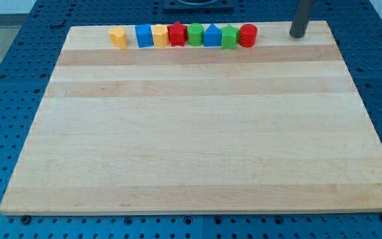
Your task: Nudge the red circle down a bit
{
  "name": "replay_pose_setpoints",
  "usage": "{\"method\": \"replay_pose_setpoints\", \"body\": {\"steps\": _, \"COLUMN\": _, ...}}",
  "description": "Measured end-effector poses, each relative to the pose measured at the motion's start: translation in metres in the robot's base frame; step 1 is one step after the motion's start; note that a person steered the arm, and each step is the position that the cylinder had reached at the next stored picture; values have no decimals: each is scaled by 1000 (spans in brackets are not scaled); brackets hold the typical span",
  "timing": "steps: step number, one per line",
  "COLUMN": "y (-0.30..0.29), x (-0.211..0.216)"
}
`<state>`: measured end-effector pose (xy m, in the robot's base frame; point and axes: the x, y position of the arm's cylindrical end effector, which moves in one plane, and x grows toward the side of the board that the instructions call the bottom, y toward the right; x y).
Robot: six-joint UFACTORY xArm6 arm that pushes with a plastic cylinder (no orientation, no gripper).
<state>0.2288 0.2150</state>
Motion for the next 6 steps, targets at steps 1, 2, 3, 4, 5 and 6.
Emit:
{"method": "replay_pose_setpoints", "body": {"steps": 1, "y": -15, "x": -22}}
{"method": "replay_pose_setpoints", "body": {"steps": 2, "y": -42, "x": -32}}
{"method": "replay_pose_setpoints", "body": {"steps": 3, "y": -67, "x": -24}}
{"method": "replay_pose_setpoints", "body": {"steps": 4, "y": -79, "x": 0}}
{"method": "replay_pose_setpoints", "body": {"steps": 5, "y": -85, "x": 14}}
{"method": "replay_pose_setpoints", "body": {"steps": 6, "y": -87, "x": 14}}
